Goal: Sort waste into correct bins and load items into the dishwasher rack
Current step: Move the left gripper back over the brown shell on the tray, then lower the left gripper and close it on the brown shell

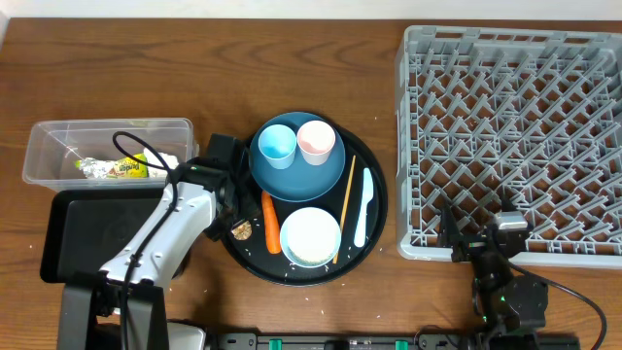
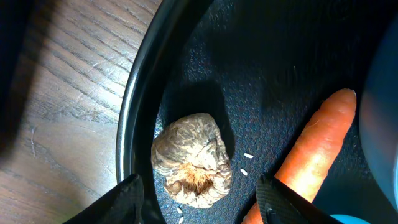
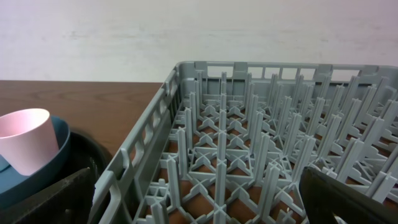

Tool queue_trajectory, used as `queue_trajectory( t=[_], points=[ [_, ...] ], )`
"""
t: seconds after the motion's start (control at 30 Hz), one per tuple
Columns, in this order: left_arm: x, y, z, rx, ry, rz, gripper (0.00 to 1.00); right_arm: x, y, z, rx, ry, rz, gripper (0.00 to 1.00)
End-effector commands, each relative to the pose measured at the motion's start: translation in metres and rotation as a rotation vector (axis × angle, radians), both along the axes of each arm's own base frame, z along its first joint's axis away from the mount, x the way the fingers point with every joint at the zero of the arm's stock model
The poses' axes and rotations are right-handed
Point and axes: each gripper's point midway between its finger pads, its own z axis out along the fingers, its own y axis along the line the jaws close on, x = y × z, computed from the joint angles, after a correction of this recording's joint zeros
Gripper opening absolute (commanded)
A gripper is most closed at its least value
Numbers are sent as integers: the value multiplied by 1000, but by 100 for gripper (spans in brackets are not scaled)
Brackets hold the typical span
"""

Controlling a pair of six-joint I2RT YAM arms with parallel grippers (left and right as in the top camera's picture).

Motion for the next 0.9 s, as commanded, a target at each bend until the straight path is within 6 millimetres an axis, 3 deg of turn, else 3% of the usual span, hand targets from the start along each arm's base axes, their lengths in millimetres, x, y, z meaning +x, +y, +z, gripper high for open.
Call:
queue_trajectory(
  t=[0.0, 0.27, 0.87],
  points=[
    [-5, 3, -6, 18, 16, 28, 60, 0, 1, 0, -7, -2, 4, 99],
    [-9, 4, -21, 13, 5, 41, 61, 0, 1, 0, -7, -2, 4, 99],
    [-4, 3, -25, 6, -27, 41, 61, 0, 1, 0, -7, -2, 4, 99]
  ],
)
